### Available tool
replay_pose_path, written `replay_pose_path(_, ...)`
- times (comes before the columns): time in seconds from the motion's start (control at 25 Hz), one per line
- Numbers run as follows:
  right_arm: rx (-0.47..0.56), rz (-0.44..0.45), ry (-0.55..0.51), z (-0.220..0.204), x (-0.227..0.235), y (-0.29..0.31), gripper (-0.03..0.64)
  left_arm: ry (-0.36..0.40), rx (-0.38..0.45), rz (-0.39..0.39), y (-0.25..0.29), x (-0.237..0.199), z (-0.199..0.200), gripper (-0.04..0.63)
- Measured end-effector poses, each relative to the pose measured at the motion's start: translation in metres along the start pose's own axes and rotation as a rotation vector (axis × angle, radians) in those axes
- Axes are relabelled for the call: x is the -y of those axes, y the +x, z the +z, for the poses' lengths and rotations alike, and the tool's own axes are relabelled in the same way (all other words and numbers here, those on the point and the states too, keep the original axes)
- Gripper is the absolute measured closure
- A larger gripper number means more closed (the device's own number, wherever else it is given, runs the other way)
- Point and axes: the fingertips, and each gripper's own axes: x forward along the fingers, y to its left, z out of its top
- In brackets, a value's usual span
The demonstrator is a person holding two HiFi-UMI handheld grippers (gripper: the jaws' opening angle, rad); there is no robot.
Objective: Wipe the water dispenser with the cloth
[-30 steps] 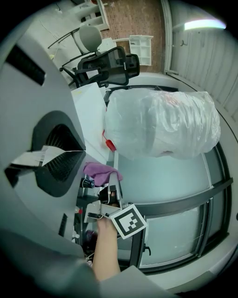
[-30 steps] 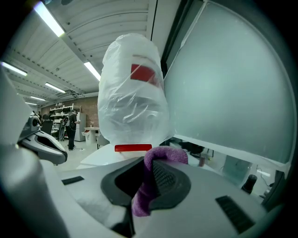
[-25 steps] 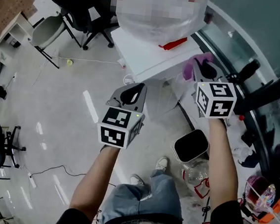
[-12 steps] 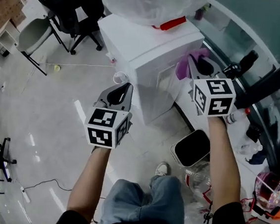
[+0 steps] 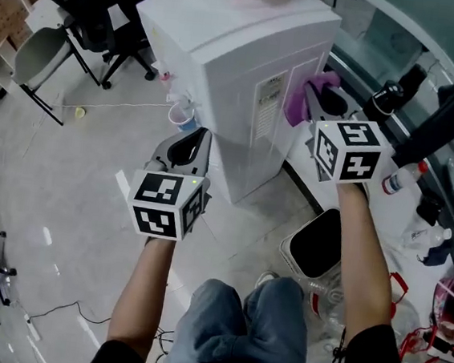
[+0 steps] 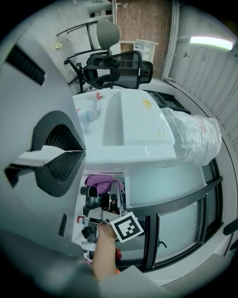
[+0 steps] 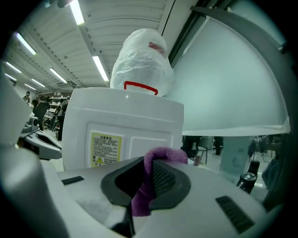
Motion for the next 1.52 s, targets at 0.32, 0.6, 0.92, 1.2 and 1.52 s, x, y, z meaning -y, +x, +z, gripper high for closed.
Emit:
replay_pose_path(0.32,0.021,-0.021,0.004,-0.078,-0.001,0.009,0.584,0.025,0.023,0.024,0.033,-0.010,-0.065,0.569)
replay_pose_path(0.6,-0.008,-0.022,0.049,-0.149,-0.012,0.022,0.584,0.049,0.056,0.056,0.045,-0.026,-0.088,0.569)
replay_pose_path(0.92,-0.068,-0.015,0.124,-0.229,-0.023,0.040,0.584,0.080,0.066,0.069,0.049,-0.031,-0.104,0.569)
replay_pose_path(1.2,-0.153,-0.012,0.183,-0.305,-0.032,0.054,0.584,0.094,0.082,0.063,0.058,-0.030,-0.107,0.569)
replay_pose_path(1.52,-0.263,-0.011,0.260,-0.382,-0.037,0.071,0.584,0.111,0.074,0.074,0.063,-0.035,-0.107,0.569)
